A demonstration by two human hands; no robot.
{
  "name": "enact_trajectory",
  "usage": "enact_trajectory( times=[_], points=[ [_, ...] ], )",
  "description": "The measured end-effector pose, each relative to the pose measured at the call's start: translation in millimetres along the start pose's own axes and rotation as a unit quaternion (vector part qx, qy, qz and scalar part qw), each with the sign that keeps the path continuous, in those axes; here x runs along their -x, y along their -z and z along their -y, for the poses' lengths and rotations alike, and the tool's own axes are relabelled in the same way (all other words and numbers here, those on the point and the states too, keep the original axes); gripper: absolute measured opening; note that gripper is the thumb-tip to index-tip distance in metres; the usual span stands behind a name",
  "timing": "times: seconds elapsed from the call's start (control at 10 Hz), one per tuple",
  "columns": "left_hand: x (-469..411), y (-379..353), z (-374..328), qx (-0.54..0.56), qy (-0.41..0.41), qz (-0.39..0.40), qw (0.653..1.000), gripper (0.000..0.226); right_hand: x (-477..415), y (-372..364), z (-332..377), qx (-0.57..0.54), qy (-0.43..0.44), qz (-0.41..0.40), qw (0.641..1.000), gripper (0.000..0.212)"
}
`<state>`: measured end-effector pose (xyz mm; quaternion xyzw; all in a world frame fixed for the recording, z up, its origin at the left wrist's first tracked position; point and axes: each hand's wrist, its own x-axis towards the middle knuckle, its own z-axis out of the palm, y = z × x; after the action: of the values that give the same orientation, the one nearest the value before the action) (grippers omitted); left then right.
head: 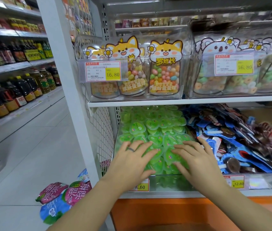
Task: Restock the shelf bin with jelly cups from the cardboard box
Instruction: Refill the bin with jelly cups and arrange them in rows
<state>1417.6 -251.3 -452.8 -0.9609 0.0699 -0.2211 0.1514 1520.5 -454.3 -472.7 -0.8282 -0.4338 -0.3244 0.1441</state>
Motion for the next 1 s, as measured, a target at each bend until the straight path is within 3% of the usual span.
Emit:
enact_trajectory(
  times=[0.5, 1.0],
  points=[
    [-1, 0, -4, 0.003, -0.001, 0.005, 1.0, 0.062, 6, 1, -5, 0.014, 0.046, 0.029, 0.998, 0.061],
    [-2, -3, -4, 0.008, -0.005, -0.002, 1.0, 0.064, 3, 2, -11, 0.019, 0.071, 0.044, 0.996, 0.063]
  ],
)
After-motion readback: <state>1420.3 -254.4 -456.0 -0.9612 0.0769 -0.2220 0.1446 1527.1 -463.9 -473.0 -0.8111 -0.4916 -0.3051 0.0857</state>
